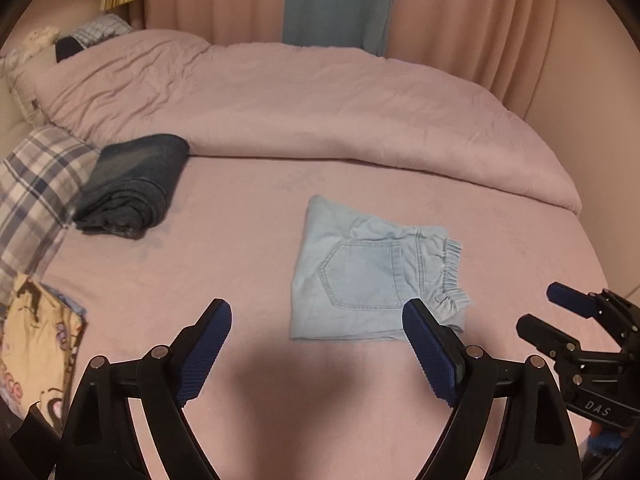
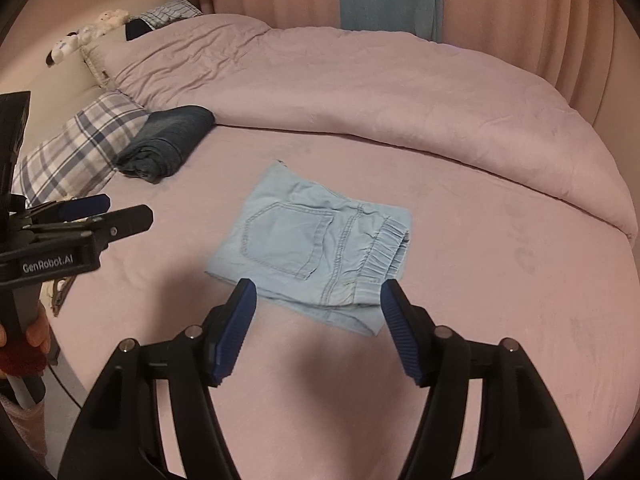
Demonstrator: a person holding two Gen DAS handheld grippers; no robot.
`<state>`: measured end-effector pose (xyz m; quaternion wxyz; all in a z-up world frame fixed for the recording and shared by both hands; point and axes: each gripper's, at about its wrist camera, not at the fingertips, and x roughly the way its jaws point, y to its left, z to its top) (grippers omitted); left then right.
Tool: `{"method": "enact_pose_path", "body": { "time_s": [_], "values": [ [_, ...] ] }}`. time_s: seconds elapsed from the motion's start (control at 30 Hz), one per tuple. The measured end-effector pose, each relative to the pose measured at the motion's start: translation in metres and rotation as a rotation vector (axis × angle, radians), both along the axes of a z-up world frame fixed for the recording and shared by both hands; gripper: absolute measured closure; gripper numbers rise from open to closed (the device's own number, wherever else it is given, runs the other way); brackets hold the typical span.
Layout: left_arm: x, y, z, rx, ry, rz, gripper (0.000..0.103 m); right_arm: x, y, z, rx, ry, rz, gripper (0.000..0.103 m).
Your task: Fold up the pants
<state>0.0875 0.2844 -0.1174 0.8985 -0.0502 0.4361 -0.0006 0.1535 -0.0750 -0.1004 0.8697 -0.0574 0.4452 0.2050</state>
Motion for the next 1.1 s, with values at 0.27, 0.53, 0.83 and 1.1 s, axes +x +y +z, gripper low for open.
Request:
{"method": "enact_pose_path", "body": {
  "time_s": [0.27,0.53,0.83,1.1],
  "values": [
    [-0.015,-0.011,0.019,0.052,-0.020,0.000,0.015,-0.016,0.001,0.018,-0.020,-0.020,-0.018,0.039],
    [-0.021,-0.022,0.025,0.048,-0.024,-0.014,0.015,-0.027,0.002,0.029,-0.025,-0.041,-0.022,0.039],
    [-0.024,-0.029,0.027,0.055,-0.024,-0.019,0.015,-0.030,0.000,0.031,-0.026,-0.046,-0.028,0.039],
    [-0.022,-0.032,0.027,0.049,-0.013,-0.021,0.015,-0.032,0.000,0.032,-0.027,-0.047,-0.030,0.039]
  ]
}}
